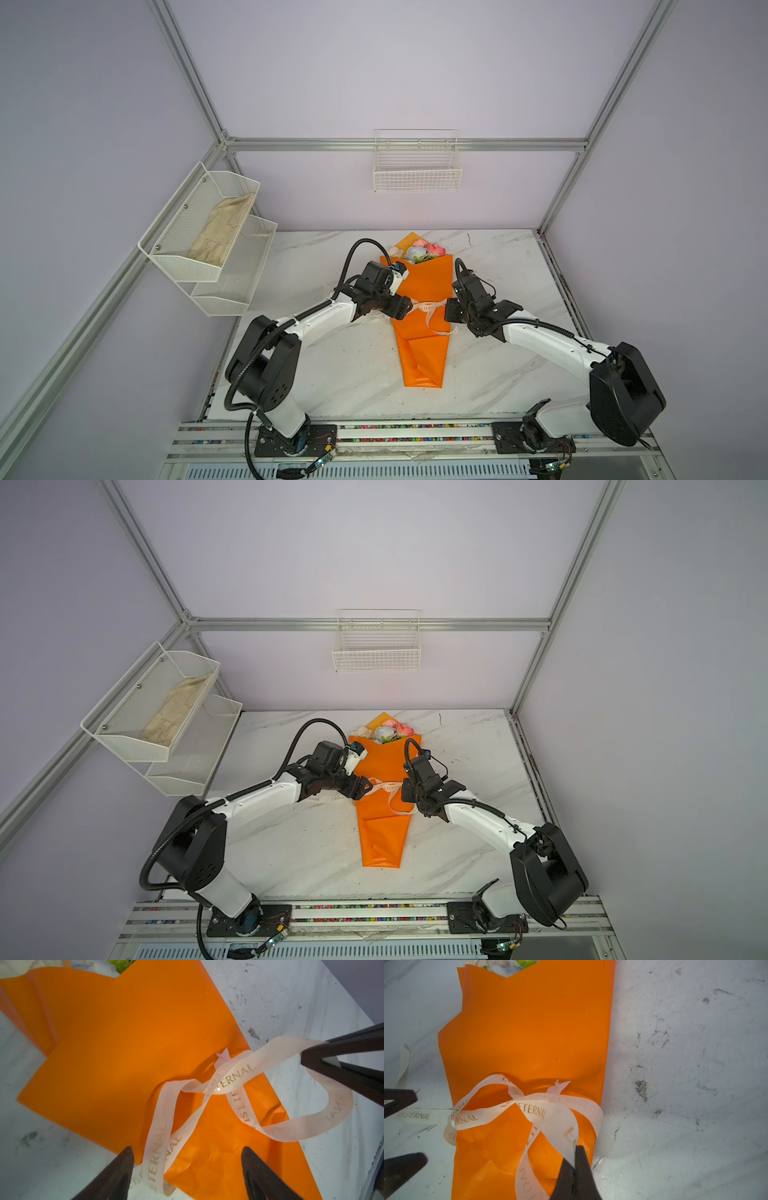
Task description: Tie the bouquet of fake flowers
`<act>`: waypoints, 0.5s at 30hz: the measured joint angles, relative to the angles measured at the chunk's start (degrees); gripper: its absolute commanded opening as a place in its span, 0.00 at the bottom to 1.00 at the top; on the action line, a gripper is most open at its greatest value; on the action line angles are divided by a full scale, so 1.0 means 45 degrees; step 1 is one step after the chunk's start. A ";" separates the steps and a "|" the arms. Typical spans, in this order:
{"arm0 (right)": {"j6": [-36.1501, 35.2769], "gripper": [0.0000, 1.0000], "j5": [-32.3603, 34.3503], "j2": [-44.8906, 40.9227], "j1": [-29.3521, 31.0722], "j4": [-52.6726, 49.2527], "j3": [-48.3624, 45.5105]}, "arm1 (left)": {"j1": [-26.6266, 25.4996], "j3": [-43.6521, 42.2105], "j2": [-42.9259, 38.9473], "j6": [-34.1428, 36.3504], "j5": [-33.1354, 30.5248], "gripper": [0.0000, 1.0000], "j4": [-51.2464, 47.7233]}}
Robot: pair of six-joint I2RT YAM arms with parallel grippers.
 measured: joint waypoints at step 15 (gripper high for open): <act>0.0005 0.00 -0.0024 0.0005 -0.0005 -0.0005 0.0000 | 0.3186 -0.1171 -0.0194 -0.7057 -0.6159 0.85 -0.2871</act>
